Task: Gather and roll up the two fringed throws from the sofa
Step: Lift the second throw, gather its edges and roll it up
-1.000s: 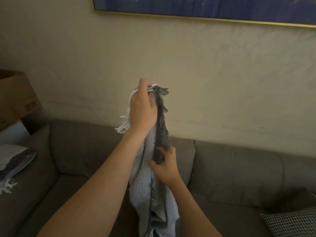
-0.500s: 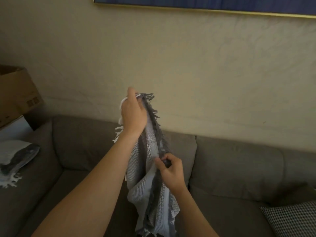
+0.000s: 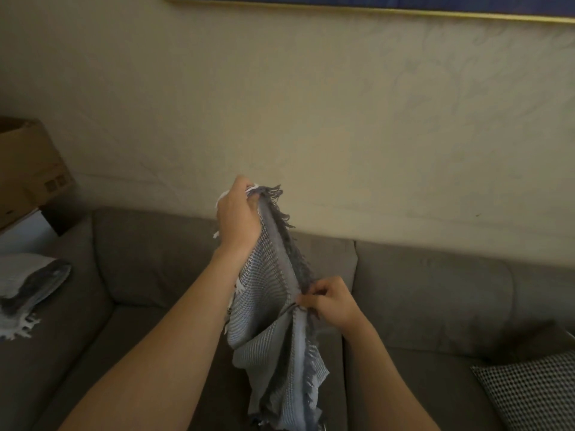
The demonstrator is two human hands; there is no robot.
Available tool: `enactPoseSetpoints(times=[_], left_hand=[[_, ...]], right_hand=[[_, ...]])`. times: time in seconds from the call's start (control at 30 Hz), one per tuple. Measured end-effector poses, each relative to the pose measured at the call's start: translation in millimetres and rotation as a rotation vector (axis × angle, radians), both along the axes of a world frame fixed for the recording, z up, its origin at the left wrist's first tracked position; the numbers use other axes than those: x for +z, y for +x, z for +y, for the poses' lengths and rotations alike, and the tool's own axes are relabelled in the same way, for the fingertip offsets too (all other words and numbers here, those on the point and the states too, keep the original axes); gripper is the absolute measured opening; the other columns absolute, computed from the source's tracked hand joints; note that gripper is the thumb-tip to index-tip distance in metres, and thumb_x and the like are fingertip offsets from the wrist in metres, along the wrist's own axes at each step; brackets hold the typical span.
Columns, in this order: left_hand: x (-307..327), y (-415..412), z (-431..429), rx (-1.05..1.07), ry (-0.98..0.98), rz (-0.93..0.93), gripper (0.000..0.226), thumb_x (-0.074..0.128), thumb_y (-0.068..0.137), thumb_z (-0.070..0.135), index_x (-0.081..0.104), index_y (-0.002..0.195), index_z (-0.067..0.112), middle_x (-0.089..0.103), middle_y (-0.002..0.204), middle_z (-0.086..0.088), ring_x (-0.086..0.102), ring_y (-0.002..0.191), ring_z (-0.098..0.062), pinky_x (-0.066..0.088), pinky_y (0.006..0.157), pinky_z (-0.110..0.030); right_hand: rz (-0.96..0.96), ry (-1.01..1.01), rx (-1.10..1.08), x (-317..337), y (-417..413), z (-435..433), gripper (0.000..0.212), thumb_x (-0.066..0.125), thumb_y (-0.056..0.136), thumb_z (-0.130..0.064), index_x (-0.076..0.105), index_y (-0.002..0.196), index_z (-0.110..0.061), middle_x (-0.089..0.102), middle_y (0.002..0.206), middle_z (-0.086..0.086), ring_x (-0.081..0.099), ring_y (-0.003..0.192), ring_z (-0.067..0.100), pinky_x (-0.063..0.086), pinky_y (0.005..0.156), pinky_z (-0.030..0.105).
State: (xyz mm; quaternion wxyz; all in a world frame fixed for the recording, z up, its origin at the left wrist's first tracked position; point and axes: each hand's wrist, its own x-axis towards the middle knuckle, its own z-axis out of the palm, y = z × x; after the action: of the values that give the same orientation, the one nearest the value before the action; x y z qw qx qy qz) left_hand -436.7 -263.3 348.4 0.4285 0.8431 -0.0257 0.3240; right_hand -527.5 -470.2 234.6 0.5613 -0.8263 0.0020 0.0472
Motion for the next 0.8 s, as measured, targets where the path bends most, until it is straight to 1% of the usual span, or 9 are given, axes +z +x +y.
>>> enactPoseSetpoints(times=[0.07, 0.17, 0.23, 0.27, 0.4, 0.53, 0.63, 0.73, 0.8], left_hand=[[-3.2, -1.1, -1.7, -0.002, -0.001, 0.002, 0.011, 0.06, 0.104, 0.007, 0.064, 0.095, 0.013, 0.066, 0.088, -0.004, 0.054, 0.076, -0.015, 0.038, 0.058, -0.013], [-11.0, -1.5, -3.8, 0.024, 0.008, 0.01, 0.019, 0.061, 0.101, 0.0, 0.075, 0.101, 0.014, 0.073, 0.093, -0.004, 0.058, 0.082, -0.013, 0.037, 0.065, -0.002], [-15.4, -2.3, -4.9, 0.044, 0.009, 0.02, 0.024, 0.061, 0.099, -0.002, 0.078, 0.105, 0.014, 0.075, 0.096, -0.004, 0.062, 0.085, -0.014, 0.036, 0.068, -0.005], [-17.0, -2.4, -5.5, 0.048, 0.009, 0.025, 0.026, 0.061, 0.098, -0.003, 0.078, 0.105, 0.014, 0.076, 0.096, -0.004, 0.064, 0.087, -0.016, 0.035, 0.07, -0.008], [-19.5, -4.7, -5.9, 0.041, 0.045, 0.03, 0.03, 0.062, 0.094, -0.007, 0.079, 0.105, 0.016, 0.078, 0.096, -0.004, 0.064, 0.086, -0.017, 0.032, 0.074, -0.013], [-21.0, -5.4, 0.1, 0.066, 0.049, 0.043, 0.029, 0.062, 0.098, -0.004, 0.079, 0.107, 0.018, 0.076, 0.098, -0.002, 0.06, 0.087, -0.01, 0.033, 0.074, -0.012], [-24.3, -2.3, 6.7, 0.091, 0.035, 0.095, 0.024, 0.061, 0.101, 0.001, 0.077, 0.111, 0.016, 0.076, 0.103, -0.004, 0.063, 0.092, -0.014, 0.037, 0.077, -0.018], [-25.1, -3.6, 8.8, 0.072, -0.005, 0.17, 0.022, 0.056, 0.104, -0.001, 0.071, 0.117, 0.007, 0.07, 0.107, -0.007, 0.058, 0.095, -0.016, 0.038, 0.078, -0.023], [-25.5, -5.3, 8.6, 0.013, -0.034, 0.224, 0.023, 0.05, 0.106, -0.001, 0.067, 0.12, 0.004, 0.063, 0.107, -0.006, 0.057, 0.098, -0.019, 0.041, 0.081, -0.028]], right_hand=[[0.025, -0.002, -0.048, 0.6, -2.2, 2.5, 0.034, 0.083, 0.077, -0.005, 0.06, 0.053, 0.005, 0.051, 0.048, 0.005, 0.043, 0.047, 0.015, 0.033, 0.048, 0.025], [-0.036, -0.137, -0.176, -4.2, -5.8, 9.9, 0.04, 0.076, 0.074, -0.007, 0.047, 0.047, -0.006, 0.039, 0.047, -0.001, 0.032, 0.047, 0.012, 0.027, 0.047, 0.028], [-0.092, -0.219, -0.199, -7.5, -8.7, 14.8, 0.039, 0.071, 0.074, -0.007, 0.043, 0.047, -0.012, 0.035, 0.045, -0.003, 0.027, 0.042, 0.007, 0.024, 0.043, 0.024], [-0.124, -0.256, -0.19, -8.7, -10.3, 16.7, 0.04, 0.068, 0.074, -0.005, 0.039, 0.047, -0.012, 0.033, 0.044, -0.005, 0.027, 0.039, 0.009, 0.022, 0.041, 0.021], [-0.224, -0.399, -0.121, -7.8, -14.1, 21.3, 0.048, 0.061, 0.071, 0.003, 0.022, 0.052, -0.016, 0.018, 0.043, -0.008, 0.03, 0.038, 0.017, 0.018, 0.037, 0.024], [-0.215, -0.44, -0.117, -3.2, -9.0, 16.3, 0.035, 0.061, 0.072, -0.001, 0.032, 0.053, -0.007, 0.03, 0.045, 0.002, 0.022, 0.04, 0.012, 0.017, 0.04, 0.026], [-0.192, -0.376, -0.176, -0.5, -5.6, 9.8, 0.037, 0.066, 0.076, -0.008, 0.038, 0.053, -0.005, 0.036, 0.049, 0.005, 0.03, 0.048, 0.016, 0.025, 0.045, 0.031], [-0.144, -0.318, -0.306, 2.2, -7.0, 9.7, 0.039, 0.073, 0.073, -0.017, 0.042, 0.053, -0.005, 0.04, 0.05, 0.001, 0.036, 0.049, 0.013, 0.036, 0.048, 0.031], [-0.095, -0.235, -0.432, 0.3, -7.3, 10.2, 0.029, 0.076, 0.072, -0.017, 0.05, 0.061, -0.009, 0.053, 0.058, -0.001, 0.048, 0.055, 0.011, 0.043, 0.053, 0.032]])
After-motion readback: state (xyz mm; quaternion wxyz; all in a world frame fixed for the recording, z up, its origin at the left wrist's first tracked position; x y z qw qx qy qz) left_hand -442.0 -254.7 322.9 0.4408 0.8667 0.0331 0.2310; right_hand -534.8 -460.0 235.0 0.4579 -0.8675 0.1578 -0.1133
